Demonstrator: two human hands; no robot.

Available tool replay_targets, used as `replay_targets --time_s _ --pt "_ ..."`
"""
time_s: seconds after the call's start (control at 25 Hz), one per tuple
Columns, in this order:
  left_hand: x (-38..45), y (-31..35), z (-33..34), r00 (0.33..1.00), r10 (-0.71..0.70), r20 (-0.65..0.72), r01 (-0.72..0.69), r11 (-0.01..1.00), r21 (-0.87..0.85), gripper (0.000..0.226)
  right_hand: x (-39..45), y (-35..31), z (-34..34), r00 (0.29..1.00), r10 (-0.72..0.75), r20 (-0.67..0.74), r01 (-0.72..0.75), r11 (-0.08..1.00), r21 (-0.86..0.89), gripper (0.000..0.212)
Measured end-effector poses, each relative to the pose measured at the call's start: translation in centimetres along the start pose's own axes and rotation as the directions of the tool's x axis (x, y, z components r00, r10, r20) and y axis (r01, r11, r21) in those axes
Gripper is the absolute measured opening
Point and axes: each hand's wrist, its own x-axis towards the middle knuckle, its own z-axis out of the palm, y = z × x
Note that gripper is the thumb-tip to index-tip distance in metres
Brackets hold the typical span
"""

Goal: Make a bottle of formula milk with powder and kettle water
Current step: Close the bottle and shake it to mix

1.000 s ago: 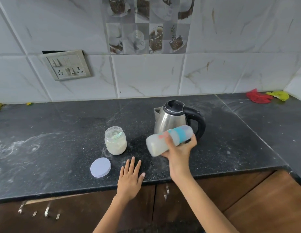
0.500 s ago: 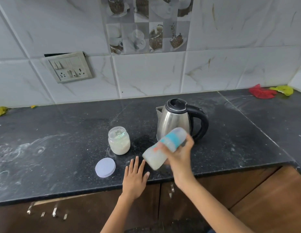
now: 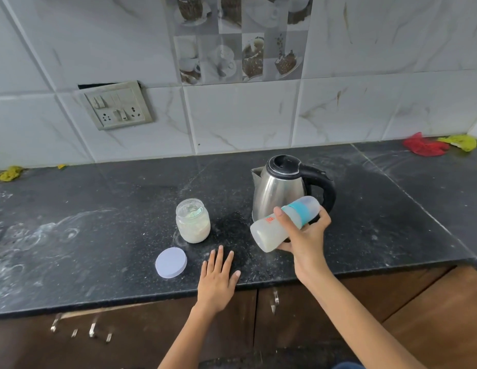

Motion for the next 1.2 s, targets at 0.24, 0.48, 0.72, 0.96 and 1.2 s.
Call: replay_targets --time_s 0.24,0.48,0.72,0.96,1.2 --pt "0.0 0.0 0.0 1.000 -0.008 0.011 0.008 1.000 0.001 0.113 -0.1 -0.7 -0.5 0.998 0.067 0.014 -0.063 0.982 -0.178 0.084" --pt "0.0 0.1 0.2 1.000 -0.008 -0.010 0.008 1.000 0.000 0.112 0.2 -0.5 -1.4 0.934 0.346 0.087 -0.348 0.937 0.015 0.055" --pt "0.0 0.1 0.6 0.997 0.010 -0.082 -0.010 1.000 0.000 0.094 0.2 -2.0 -2.1 0.870 0.273 0.410 -0.280 0.959 -0.044 0.073" --pt "0.5 0.0 0.3 1.000 -0.015 -0.004 0.015 1.000 0.013 0.075 -1.6 -0.8 -0.3 0.878 0.125 0.462 -0.106 0.992 -0.067 0.090" --pt "0.8 -0.3 0.7 0.998 -0.002 -0.057 0.002 1.000 -0.002 0.074 -1.4 -0.2 0.4 0.951 0.050 0.304 -0.057 0.998 0.016 0.092"
